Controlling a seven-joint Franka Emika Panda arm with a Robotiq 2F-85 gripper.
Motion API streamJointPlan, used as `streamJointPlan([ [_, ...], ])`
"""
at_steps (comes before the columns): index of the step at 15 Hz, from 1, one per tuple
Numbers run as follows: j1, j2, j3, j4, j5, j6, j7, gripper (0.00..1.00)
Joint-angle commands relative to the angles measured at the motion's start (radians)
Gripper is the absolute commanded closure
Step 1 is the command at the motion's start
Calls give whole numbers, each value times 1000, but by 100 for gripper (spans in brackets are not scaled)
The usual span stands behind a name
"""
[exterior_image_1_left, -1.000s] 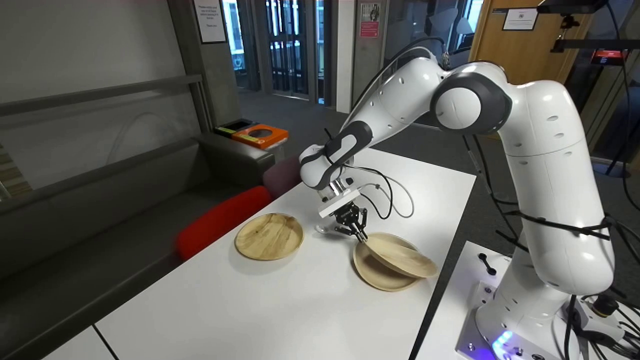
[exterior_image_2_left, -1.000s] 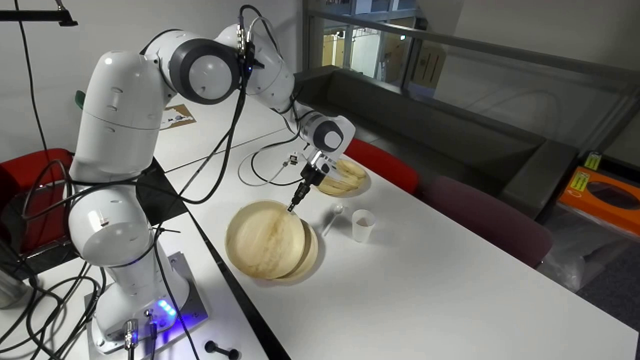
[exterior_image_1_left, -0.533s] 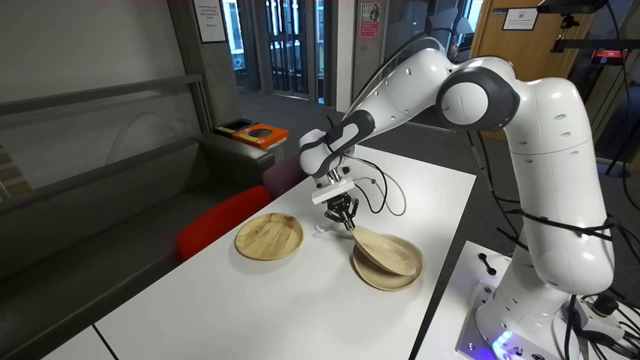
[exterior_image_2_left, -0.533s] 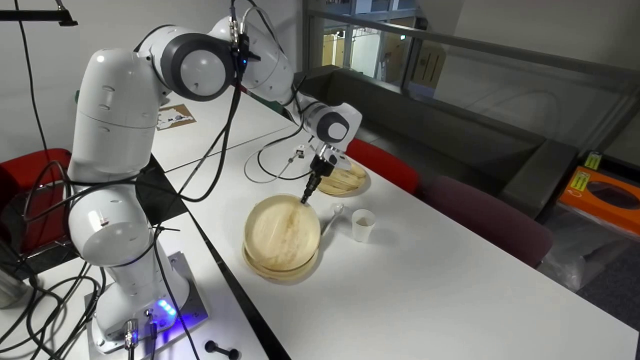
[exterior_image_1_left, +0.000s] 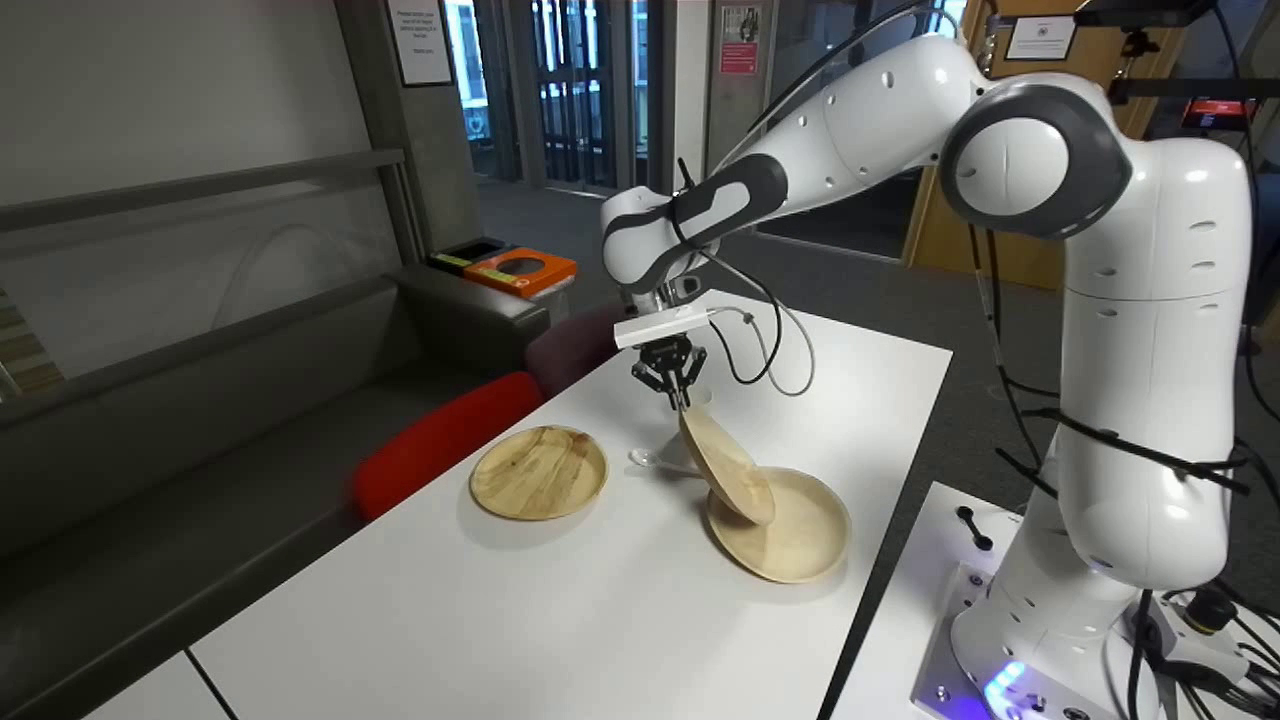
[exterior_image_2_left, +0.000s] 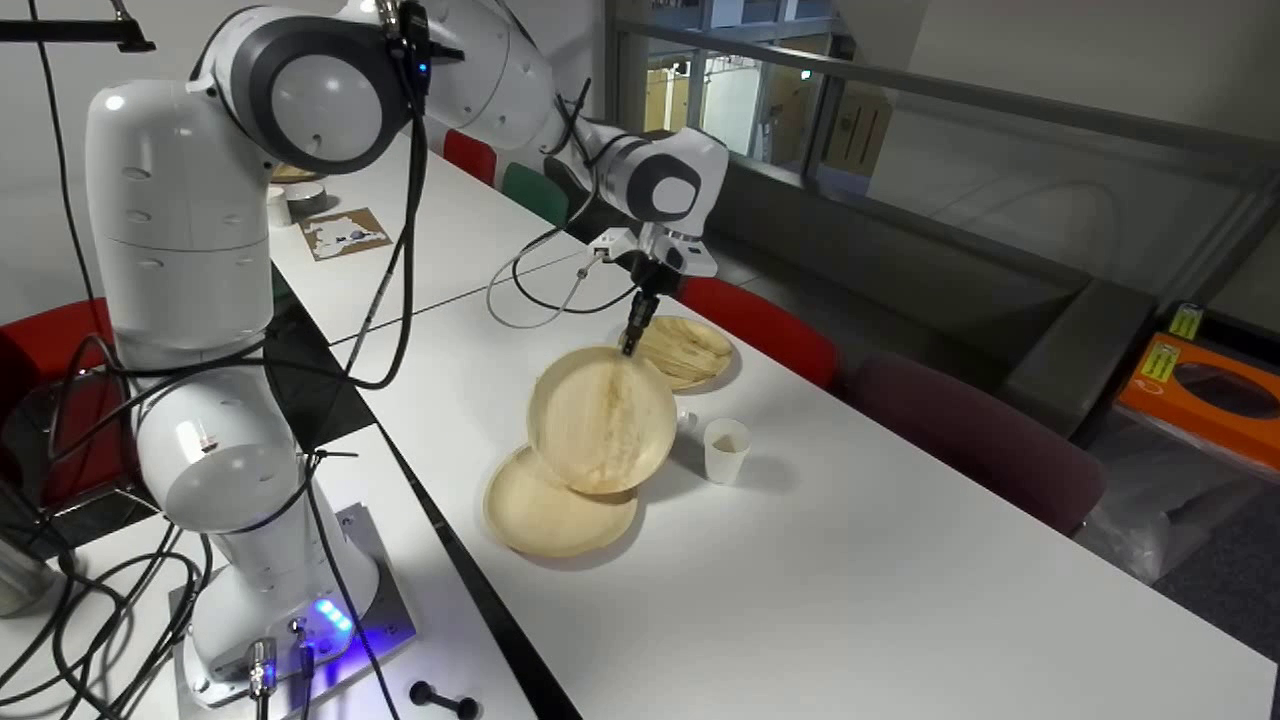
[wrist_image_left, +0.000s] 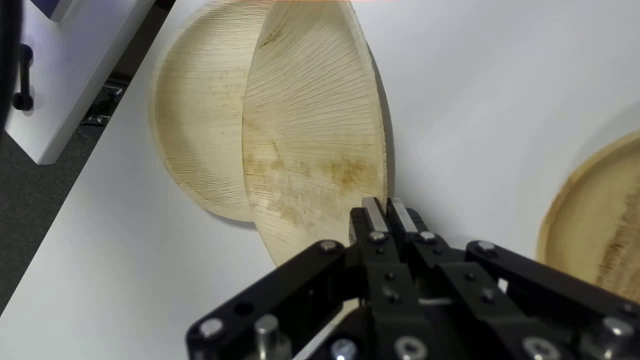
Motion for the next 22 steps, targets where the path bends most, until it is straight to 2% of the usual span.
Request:
streamJointPlan([
  [1, -10, -110, 9, -26, 5, 26, 36, 98],
  [4, -14, -160, 10, -32, -10, 112, 69, 98],
  [7, -19, -168, 3, -24, -65, 260, 138, 98],
  [12, -48, -139, -35, 6, -229, 464, 293, 98],
  [15, -69, -107, -81, 51, -341, 511, 423, 98],
  [19, -96, -50, -143, 143, -450, 485, 601, 98],
  [22, -105, 17, -195, 215, -559, 517, 736, 98],
])
